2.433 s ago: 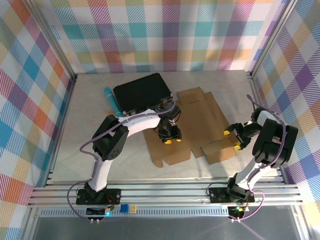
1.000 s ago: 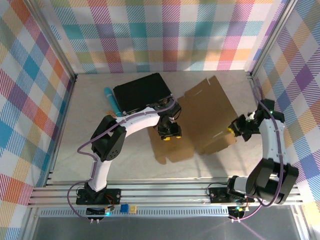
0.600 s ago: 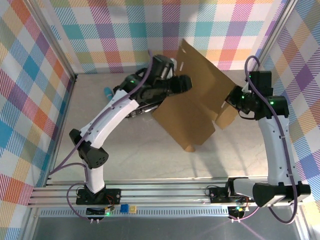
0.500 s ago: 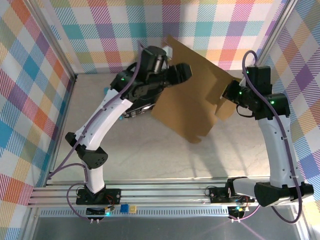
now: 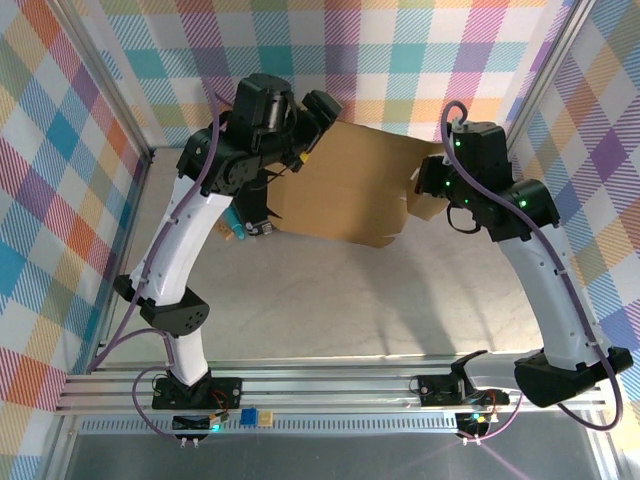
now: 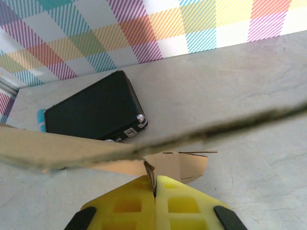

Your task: Fold the paper box

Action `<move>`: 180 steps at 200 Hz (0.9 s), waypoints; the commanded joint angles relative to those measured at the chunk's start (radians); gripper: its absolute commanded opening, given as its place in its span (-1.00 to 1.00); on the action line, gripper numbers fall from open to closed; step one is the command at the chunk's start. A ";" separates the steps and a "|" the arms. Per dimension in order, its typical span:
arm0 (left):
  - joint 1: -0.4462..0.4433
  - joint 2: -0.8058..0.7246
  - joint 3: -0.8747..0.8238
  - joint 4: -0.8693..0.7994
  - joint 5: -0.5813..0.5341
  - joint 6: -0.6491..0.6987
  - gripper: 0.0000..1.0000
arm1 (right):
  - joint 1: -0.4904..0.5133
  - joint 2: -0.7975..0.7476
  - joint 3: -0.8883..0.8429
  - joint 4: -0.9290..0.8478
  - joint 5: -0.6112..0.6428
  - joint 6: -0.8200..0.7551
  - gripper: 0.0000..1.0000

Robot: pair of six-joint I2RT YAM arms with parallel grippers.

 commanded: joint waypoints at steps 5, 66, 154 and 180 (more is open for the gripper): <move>0.010 -0.039 -0.017 -0.104 0.022 -0.180 0.73 | 0.072 -0.014 -0.014 0.035 0.075 -0.070 -1.00; 0.027 -0.081 -0.052 -0.169 0.014 -0.224 0.18 | 0.194 -0.045 -0.058 0.059 0.215 -0.153 -1.00; 0.060 -0.121 -0.163 -0.063 0.140 -0.105 -1.00 | 0.199 -0.154 -0.069 0.086 0.100 -0.178 -0.10; 0.080 -0.047 -0.011 -0.160 0.190 0.100 -1.00 | 0.197 -0.194 0.024 0.096 0.063 -0.153 0.48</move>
